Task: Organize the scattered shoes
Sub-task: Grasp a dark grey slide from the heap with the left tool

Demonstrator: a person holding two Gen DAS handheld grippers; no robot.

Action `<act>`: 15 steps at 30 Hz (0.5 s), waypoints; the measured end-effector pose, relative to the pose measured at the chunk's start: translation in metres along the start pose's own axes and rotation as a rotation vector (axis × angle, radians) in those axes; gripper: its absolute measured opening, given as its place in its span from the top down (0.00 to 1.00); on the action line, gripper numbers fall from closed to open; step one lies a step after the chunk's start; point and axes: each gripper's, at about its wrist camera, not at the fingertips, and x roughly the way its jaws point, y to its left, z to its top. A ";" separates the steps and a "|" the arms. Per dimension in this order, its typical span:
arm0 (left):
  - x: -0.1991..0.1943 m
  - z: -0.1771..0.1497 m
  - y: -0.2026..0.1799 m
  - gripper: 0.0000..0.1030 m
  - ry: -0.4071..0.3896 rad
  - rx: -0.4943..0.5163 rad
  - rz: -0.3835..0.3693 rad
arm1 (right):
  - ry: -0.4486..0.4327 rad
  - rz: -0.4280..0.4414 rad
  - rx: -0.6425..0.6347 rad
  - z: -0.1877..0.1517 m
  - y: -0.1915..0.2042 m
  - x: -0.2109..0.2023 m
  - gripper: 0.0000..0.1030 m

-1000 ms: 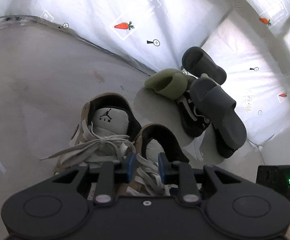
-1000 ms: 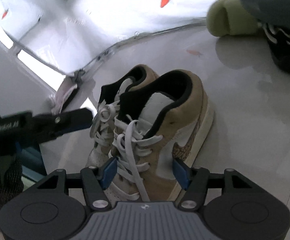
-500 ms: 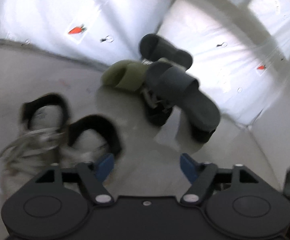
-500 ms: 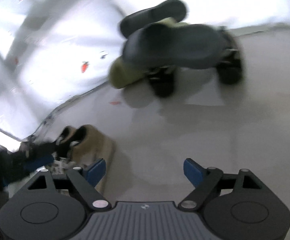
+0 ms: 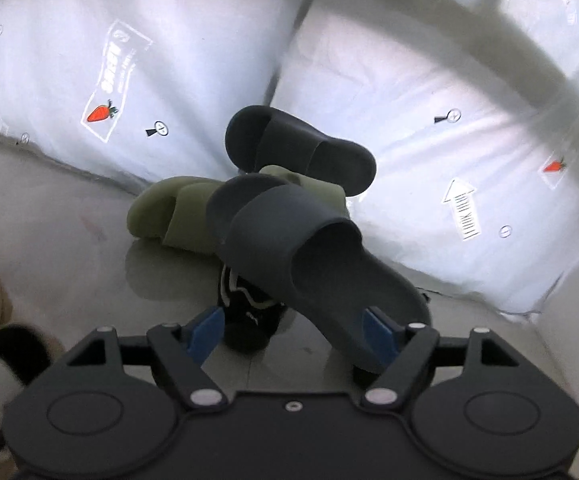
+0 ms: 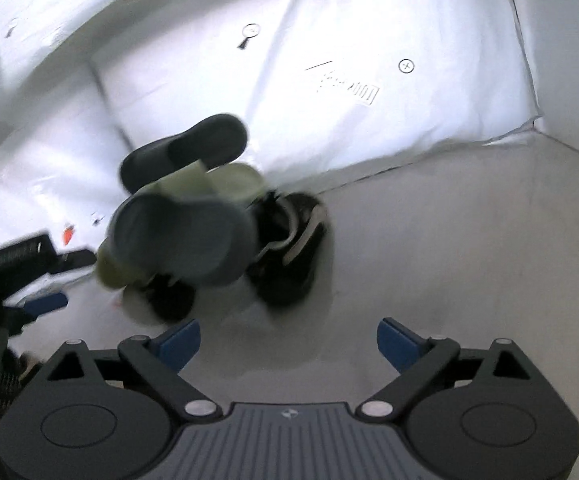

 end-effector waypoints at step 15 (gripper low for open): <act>0.081 0.031 -0.009 0.67 -0.128 0.176 0.156 | 0.094 -0.013 -0.015 0.005 -0.005 0.069 0.04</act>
